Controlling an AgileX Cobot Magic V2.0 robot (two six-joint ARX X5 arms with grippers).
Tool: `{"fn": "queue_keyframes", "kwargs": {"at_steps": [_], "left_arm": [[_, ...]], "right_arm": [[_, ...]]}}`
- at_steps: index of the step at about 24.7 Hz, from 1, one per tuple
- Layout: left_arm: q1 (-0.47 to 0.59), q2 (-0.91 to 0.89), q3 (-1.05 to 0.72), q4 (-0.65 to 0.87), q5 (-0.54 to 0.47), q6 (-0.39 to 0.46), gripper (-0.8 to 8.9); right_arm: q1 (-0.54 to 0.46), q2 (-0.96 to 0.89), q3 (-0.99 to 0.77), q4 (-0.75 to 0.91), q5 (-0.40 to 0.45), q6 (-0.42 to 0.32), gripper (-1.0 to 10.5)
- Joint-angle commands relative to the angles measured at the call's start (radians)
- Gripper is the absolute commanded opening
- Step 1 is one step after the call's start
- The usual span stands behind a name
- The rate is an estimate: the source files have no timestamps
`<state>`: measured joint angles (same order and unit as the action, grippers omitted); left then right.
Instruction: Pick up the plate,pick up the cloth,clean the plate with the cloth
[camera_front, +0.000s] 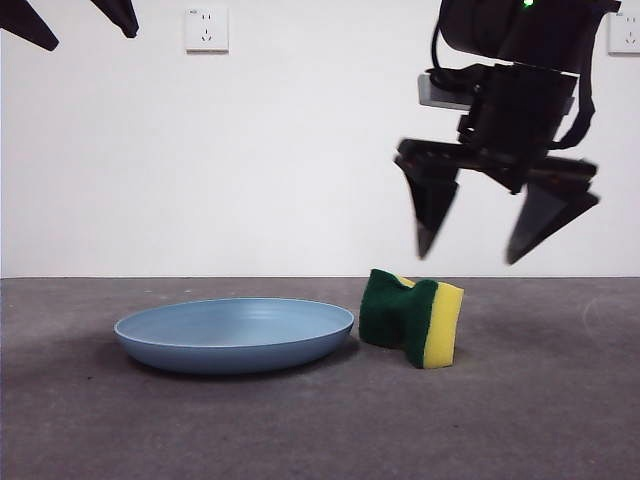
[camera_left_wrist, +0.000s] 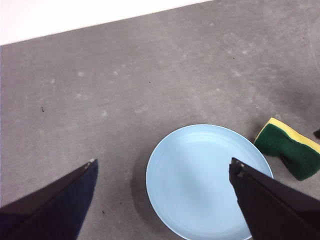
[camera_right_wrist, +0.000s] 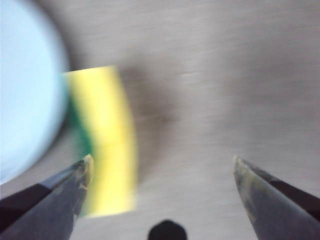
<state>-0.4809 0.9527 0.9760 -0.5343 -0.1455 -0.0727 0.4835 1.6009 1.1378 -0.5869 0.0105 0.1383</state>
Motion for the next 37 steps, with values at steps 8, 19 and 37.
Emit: {"fn": "queue_keyframes", "kwargs": {"at_steps": [8,19,37], "left_arm": [[-0.004,-0.026,0.001,-0.008,0.072,-0.005,-0.08],[-0.004,-0.307,-0.063,-0.006,-0.016,0.023,-0.08],[-0.005,-0.517,-0.375,0.159,-0.037,0.014,-0.03]], "right_arm": [[0.050,-0.287,-0.005,0.002,-0.080,-0.019,-0.1],[0.150,-0.757,-0.085,0.032,0.183,-0.092,-0.1],[0.276,-1.006,-0.466,0.189,0.388,0.011,0.0]]}}
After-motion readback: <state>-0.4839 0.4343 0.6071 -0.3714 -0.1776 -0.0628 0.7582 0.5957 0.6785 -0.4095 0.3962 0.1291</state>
